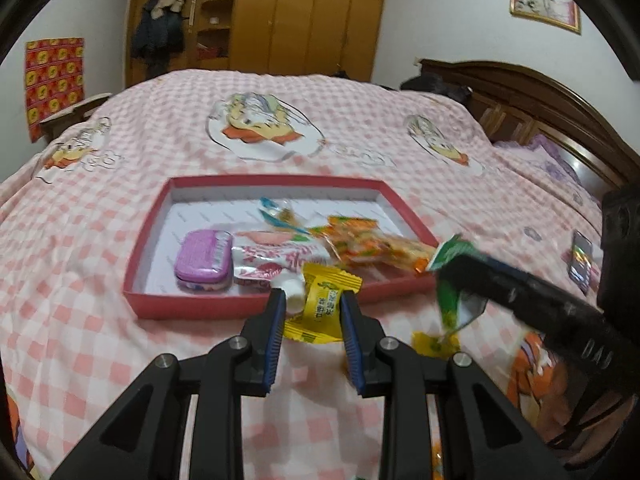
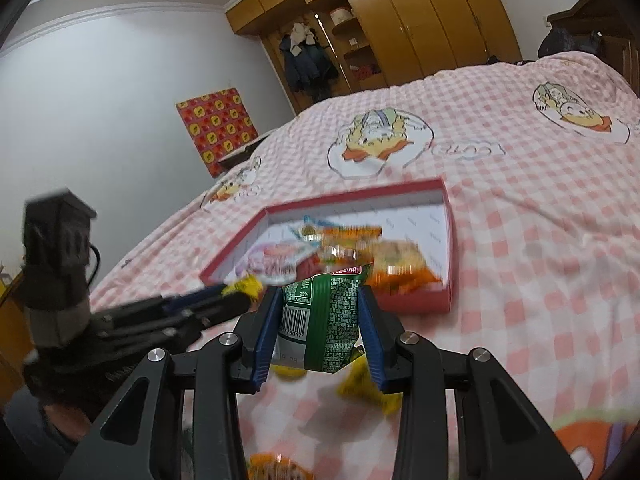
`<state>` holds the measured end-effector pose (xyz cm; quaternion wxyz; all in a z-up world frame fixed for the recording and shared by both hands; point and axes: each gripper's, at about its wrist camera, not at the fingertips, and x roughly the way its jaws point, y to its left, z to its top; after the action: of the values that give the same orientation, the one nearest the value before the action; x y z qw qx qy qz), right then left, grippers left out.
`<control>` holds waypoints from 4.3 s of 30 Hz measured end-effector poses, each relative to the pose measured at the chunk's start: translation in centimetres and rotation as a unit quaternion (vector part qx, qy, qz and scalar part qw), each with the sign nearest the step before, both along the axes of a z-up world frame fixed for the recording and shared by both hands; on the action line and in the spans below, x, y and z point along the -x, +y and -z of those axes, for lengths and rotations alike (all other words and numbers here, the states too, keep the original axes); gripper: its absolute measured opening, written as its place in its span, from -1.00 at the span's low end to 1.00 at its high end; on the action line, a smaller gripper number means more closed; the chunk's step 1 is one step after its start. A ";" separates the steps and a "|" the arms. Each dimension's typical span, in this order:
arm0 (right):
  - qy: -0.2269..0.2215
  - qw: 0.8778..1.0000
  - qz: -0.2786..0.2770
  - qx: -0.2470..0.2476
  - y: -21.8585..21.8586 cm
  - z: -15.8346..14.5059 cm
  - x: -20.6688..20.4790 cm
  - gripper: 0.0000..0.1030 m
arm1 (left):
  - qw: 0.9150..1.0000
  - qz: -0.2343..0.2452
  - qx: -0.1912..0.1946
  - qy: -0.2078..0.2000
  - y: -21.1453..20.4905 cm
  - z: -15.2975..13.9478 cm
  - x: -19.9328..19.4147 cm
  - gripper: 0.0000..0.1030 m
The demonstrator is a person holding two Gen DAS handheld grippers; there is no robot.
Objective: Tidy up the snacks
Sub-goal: 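Carry the yellow candy with the left gripper while the right gripper carries the green bag over the box, then open the left gripper over the box while the right gripper releases the green bag into it, then withdraw both open grippers from the box toward the snacks on the cover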
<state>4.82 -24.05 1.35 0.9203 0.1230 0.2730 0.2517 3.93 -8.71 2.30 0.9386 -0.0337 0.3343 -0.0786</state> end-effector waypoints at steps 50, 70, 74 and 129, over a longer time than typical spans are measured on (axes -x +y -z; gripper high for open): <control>0.003 0.999 0.026 0.025 3.7 2.3 -7.2 -0.22 | 0.997 -0.072 -0.013 -0.016 5.2 2.6 -5.8 0.05; -0.004 0.999 0.034 -0.006 2.7 2.3 -7.0 0.13 | 0.998 -0.057 -0.019 -0.023 4.3 2.6 -5.3 0.27; -0.006 0.999 0.033 -0.005 2.8 2.3 -6.9 0.19 | 0.997 -0.055 -0.031 -0.040 3.8 2.3 -4.8 0.37; 0.011 0.999 0.034 0.025 2.1 0.3 -1.3 0.79 | 0.999 -0.020 -0.038 -0.002 1.8 -1.6 3.3 0.60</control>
<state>6.14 -22.00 1.04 0.9278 0.1123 0.2853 0.2125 0.67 -6.91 3.89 0.9411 -0.0043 0.3346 -0.0475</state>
